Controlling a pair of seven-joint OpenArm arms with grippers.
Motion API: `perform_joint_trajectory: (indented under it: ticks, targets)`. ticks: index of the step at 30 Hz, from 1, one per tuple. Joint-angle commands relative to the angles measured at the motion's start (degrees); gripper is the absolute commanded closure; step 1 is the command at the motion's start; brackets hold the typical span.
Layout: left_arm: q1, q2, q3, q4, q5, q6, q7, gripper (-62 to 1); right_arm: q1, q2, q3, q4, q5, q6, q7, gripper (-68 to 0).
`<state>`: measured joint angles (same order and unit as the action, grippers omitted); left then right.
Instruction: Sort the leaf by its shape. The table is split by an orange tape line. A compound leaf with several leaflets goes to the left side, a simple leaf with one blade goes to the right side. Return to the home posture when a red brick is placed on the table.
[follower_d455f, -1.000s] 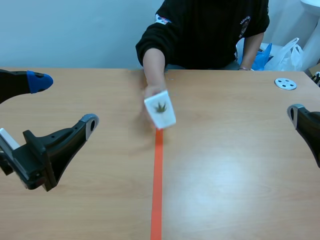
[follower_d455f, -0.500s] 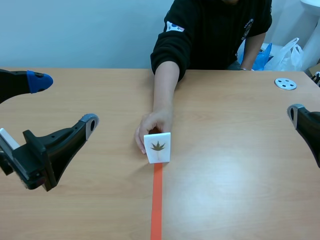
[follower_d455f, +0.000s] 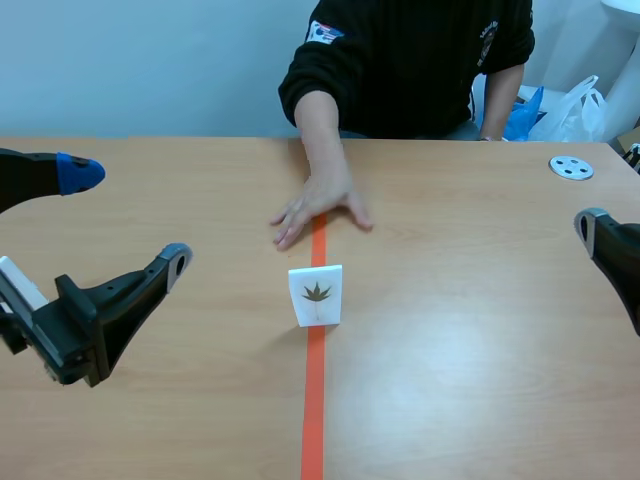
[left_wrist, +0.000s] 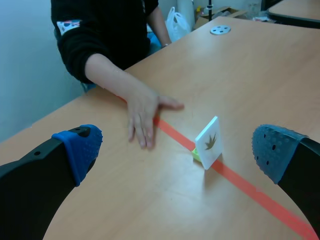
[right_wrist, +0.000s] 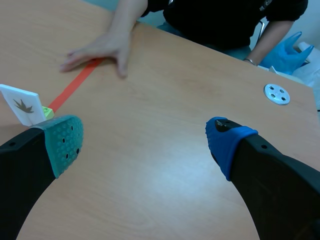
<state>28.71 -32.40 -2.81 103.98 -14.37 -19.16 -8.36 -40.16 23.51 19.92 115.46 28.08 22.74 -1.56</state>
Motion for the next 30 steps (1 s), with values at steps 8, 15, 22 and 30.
perform_joint_trajectory:
  ticks: [8,15,22,30]
  targets:
    - [-13.5,-1.8,8.8,-16.4,0.7,-2.7,-0.9,-62.3,0.7,0.8,0.8,0.2,0.6,-0.4,1.0,-50.0]
    - [-25.5,-1.2,20.7,-28.9,3.4,-2.6,-1.6,-62.3,0.7,0.8,0.8,0.2,0.6,-0.4,1.0,-50.0]
    - [-36.0,2.4,29.2,-40.0,3.5,-2.6,-2.6,-62.3,0.6,0.8,0.8,0.2,0.6,-0.4,1.0,-50.0]
    - [-46.4,9.1,37.0,-52.2,5.8,-2.6,-3.8,-62.3,0.7,0.8,0.8,0.2,0.6,-0.4,1.0,-50.0]
